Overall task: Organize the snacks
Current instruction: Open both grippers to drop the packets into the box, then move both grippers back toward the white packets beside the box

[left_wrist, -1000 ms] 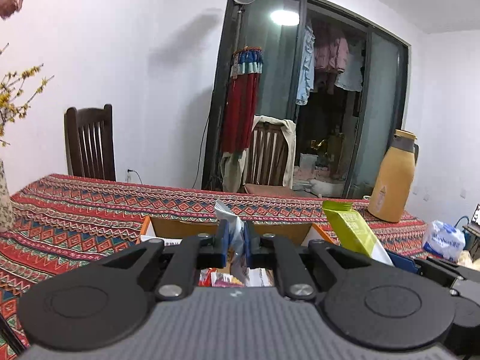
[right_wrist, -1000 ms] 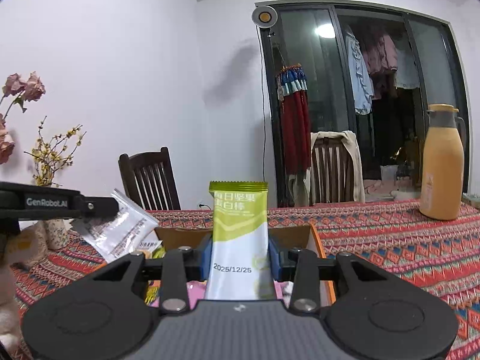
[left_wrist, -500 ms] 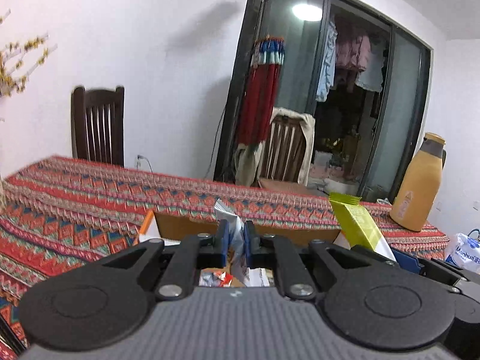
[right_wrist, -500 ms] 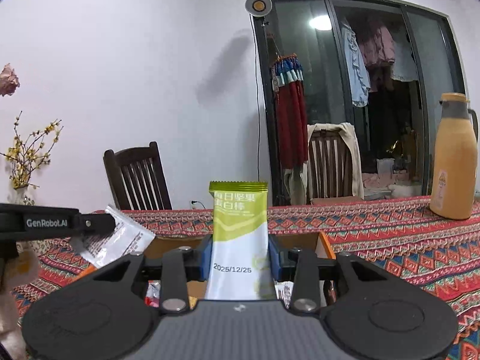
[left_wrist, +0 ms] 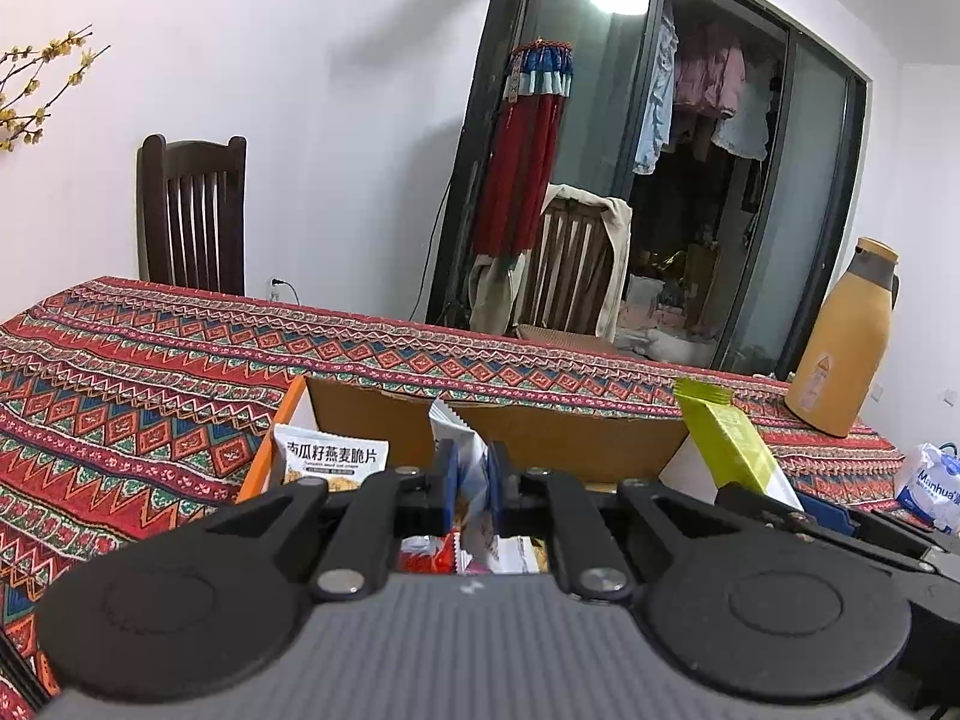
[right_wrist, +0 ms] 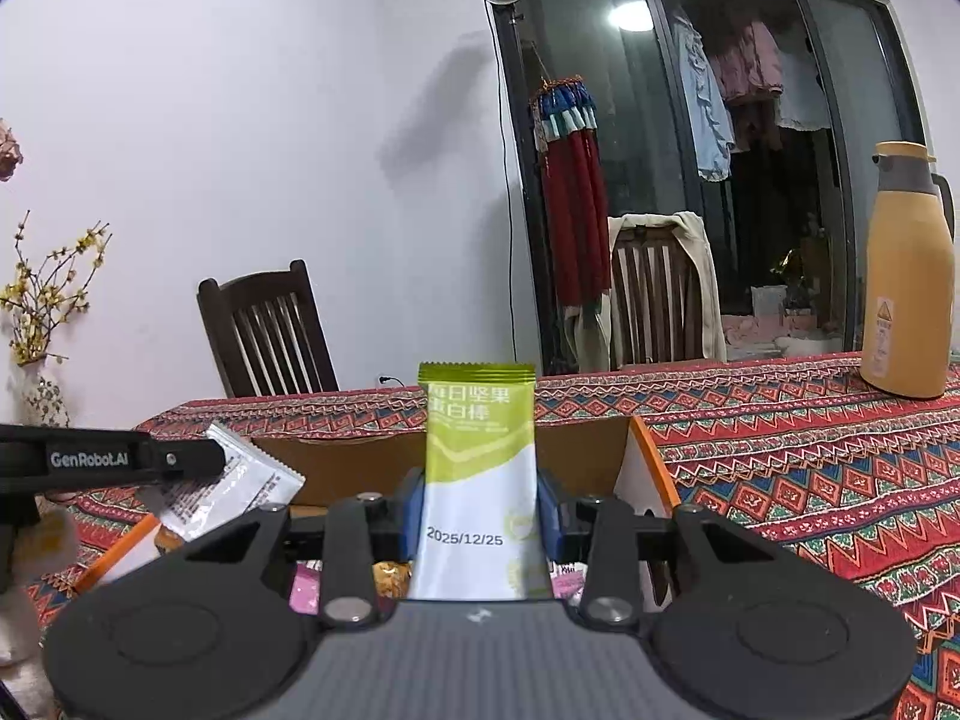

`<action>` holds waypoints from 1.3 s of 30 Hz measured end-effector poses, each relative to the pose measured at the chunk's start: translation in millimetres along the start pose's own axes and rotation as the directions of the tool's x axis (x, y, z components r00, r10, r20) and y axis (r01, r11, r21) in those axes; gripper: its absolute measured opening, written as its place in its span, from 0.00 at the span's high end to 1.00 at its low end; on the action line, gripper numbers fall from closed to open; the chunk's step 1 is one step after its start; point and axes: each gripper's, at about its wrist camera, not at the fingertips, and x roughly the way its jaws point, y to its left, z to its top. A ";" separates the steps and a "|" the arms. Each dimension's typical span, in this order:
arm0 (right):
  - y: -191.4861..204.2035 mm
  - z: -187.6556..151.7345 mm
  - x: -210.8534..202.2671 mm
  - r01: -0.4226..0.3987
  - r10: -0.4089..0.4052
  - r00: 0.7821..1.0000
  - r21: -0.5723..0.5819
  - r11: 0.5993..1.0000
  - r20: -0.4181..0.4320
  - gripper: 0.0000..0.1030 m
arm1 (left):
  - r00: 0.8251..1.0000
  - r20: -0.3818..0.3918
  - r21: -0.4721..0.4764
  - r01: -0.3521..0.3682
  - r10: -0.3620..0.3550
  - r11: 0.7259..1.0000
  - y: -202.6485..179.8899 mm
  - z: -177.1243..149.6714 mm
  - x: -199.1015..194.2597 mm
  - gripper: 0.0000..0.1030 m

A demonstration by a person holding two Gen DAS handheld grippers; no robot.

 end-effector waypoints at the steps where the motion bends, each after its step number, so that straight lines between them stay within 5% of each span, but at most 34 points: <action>1: 0.4 -0.8 -0.7 0.000 0.000 1.000 0.000 1.000 0.000 0.64 | 1.000 0.001 0.001 0.000 0.000 1.000 -0.4 -0.9 0.0 0.89; 4: -1.1 -0.9 -1.9 0.004 -0.004 1.000 0.007 1.000 0.002 0.61 | 1.000 0.010 -0.001 -0.011 0.011 1.000 -0.5 -1.6 -1.9 0.86; 6: -3.9 -0.1 -5.0 -0.002 0.002 1.000 0.022 1.000 0.010 0.52 | 1.000 0.014 -0.007 -0.017 0.017 1.000 0.8 -1.0 -4.2 0.68; 8: -6.4 -0.5 -8.3 0.003 -0.004 1.000 0.034 0.999 0.024 0.24 | 0.998 0.041 -0.013 -0.037 0.038 0.999 0.8 -1.5 -9.4 0.30; 10: -8.4 -1.3 -11.2 0.011 -0.013 0.999 0.046 0.999 0.042 0.03 | 0.994 0.080 -0.019 -0.067 0.068 0.998 0.3 -1.7 -15.8 0.03; 11: -9.7 -2.0 -12.6 0.017 -0.020 0.998 0.056 0.998 0.055 0.00 | 0.992 0.094 -0.025 -0.078 0.080 0.997 -0.6 -1.7 -18.2 0.00; 39: -10.4 8.9 -40.3 0.065 -0.072 0.988 0.051 0.997 0.139 0.00 | 0.988 0.147 0.000 -0.054 0.054 0.999 -12.5 1.8 -55.3 0.00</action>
